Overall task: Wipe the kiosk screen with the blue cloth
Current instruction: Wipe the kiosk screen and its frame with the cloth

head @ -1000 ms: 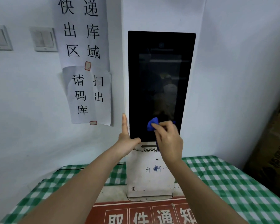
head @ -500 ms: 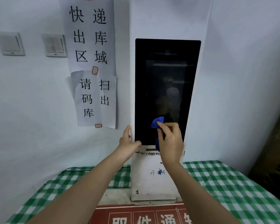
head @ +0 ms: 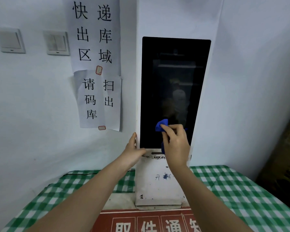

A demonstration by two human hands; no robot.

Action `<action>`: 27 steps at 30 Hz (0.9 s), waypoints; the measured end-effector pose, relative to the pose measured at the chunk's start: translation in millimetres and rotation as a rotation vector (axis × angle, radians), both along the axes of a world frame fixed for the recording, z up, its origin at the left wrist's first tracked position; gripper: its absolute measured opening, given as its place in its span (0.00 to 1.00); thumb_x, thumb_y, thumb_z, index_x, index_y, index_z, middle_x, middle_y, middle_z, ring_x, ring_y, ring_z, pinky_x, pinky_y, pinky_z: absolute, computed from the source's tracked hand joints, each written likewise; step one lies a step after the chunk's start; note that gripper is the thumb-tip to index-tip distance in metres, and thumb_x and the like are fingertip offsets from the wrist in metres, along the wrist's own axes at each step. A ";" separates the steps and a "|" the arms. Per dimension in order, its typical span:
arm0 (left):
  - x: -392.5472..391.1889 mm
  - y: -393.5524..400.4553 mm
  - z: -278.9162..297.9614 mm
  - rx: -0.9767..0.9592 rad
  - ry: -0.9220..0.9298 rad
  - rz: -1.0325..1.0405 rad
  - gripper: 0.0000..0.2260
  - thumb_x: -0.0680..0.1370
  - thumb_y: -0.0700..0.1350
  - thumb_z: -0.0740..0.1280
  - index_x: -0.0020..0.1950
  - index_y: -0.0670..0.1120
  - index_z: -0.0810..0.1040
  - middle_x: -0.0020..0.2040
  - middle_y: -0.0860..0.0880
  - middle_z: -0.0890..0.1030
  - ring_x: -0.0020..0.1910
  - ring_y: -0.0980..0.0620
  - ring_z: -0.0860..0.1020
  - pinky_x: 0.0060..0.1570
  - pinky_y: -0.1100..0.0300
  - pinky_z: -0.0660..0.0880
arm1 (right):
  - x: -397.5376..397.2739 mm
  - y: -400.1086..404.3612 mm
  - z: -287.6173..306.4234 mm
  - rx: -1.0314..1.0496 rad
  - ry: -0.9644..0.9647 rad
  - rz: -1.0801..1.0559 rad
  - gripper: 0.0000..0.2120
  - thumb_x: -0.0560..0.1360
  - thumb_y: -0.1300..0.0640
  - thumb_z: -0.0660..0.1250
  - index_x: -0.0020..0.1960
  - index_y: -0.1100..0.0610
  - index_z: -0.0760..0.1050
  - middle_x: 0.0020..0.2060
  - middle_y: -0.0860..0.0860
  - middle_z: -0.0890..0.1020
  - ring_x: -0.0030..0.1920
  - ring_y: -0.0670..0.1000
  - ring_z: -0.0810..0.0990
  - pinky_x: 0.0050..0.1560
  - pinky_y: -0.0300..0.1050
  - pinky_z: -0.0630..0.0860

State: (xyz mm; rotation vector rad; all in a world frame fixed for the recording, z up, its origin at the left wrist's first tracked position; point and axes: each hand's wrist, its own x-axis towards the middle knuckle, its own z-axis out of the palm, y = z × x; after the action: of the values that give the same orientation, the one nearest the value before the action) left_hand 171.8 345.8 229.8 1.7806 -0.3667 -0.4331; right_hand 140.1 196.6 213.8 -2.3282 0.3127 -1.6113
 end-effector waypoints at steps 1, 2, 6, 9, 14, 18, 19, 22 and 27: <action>-0.3 -0.2 -0.6 -0.003 -0.001 -0.007 0.39 0.75 0.39 0.65 0.78 0.56 0.46 0.77 0.53 0.59 0.74 0.49 0.63 0.72 0.47 0.62 | 1.3 5.2 -2.2 0.004 -0.006 0.003 0.13 0.72 0.61 0.71 0.57 0.54 0.80 0.47 0.51 0.78 0.42 0.51 0.77 0.28 0.44 0.75; -0.6 -0.3 -1.6 -0.005 -0.004 -0.012 0.39 0.75 0.38 0.64 0.79 0.56 0.45 0.78 0.53 0.58 0.74 0.50 0.62 0.72 0.47 0.62 | 2.9 10.3 -5.1 -0.025 0.011 0.018 0.14 0.71 0.62 0.72 0.57 0.54 0.80 0.46 0.52 0.78 0.42 0.52 0.77 0.27 0.44 0.74; -2.4 -1.8 -2.7 0.018 -0.008 -0.021 0.42 0.74 0.36 0.64 0.79 0.55 0.42 0.78 0.52 0.55 0.75 0.50 0.61 0.69 0.52 0.66 | 4.4 16.7 -13.5 -0.390 0.265 0.064 0.22 0.62 0.63 0.77 0.54 0.53 0.80 0.46 0.51 0.77 0.42 0.52 0.76 0.22 0.39 0.65; -0.1 -0.1 -5.4 0.023 -0.009 -0.022 0.43 0.73 0.38 0.65 0.78 0.58 0.43 0.78 0.53 0.55 0.73 0.49 0.63 0.68 0.50 0.66 | 4.0 6.9 -3.9 -0.378 0.205 0.040 0.19 0.64 0.62 0.76 0.54 0.53 0.80 0.45 0.51 0.78 0.41 0.52 0.76 0.21 0.40 0.67; -3.0 -0.8 -4.0 0.023 0.006 -0.029 0.47 0.66 0.42 0.66 0.77 0.61 0.43 0.77 0.54 0.56 0.71 0.48 0.65 0.68 0.46 0.67 | 6.6 16.8 -0.7 -0.152 0.031 0.012 0.14 0.70 0.62 0.73 0.55 0.55 0.81 0.46 0.53 0.79 0.42 0.52 0.77 0.23 0.41 0.71; -2.9 -3.0 -4.9 0.043 -0.003 -0.024 0.46 0.68 0.41 0.66 0.78 0.60 0.42 0.77 0.52 0.56 0.71 0.47 0.65 0.68 0.48 0.68 | 9.3 26.3 -10.6 -0.324 0.219 0.078 0.22 0.62 0.63 0.77 0.54 0.53 0.80 0.46 0.51 0.77 0.41 0.52 0.76 0.22 0.38 0.65; -2.8 -3.0 -5.3 0.043 -0.002 -0.027 0.45 0.70 0.39 0.66 0.78 0.59 0.42 0.77 0.52 0.56 0.72 0.47 0.64 0.68 0.48 0.68 | 9.0 25.2 -8.7 -0.357 0.236 0.073 0.21 0.61 0.63 0.77 0.53 0.53 0.80 0.45 0.51 0.77 0.41 0.52 0.75 0.22 0.38 0.63; -3.2 -1.4 -5.3 0.042 -0.005 -0.028 0.47 0.67 0.42 0.66 0.77 0.61 0.41 0.77 0.54 0.55 0.72 0.48 0.64 0.69 0.46 0.67 | 8.1 19.5 2.8 -0.275 0.140 0.050 0.16 0.66 0.63 0.75 0.53 0.54 0.81 0.44 0.51 0.78 0.41 0.52 0.76 0.21 0.40 0.68; -2.0 -3.8 -5.7 0.043 -0.014 -0.015 0.45 0.69 0.38 0.65 0.77 0.60 0.42 0.77 0.51 0.56 0.72 0.46 0.64 0.67 0.48 0.68 | 11.3 28.5 7.9 -0.150 0.082 0.034 0.16 0.68 0.62 0.74 0.55 0.54 0.80 0.46 0.52 0.78 0.42 0.52 0.76 0.23 0.41 0.69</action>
State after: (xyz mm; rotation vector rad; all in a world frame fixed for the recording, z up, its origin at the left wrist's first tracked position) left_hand 169.9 342.0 224.1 1.8246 -0.3834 -0.4425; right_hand 151.4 225.1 221.7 -2.5012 0.1735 -1.5765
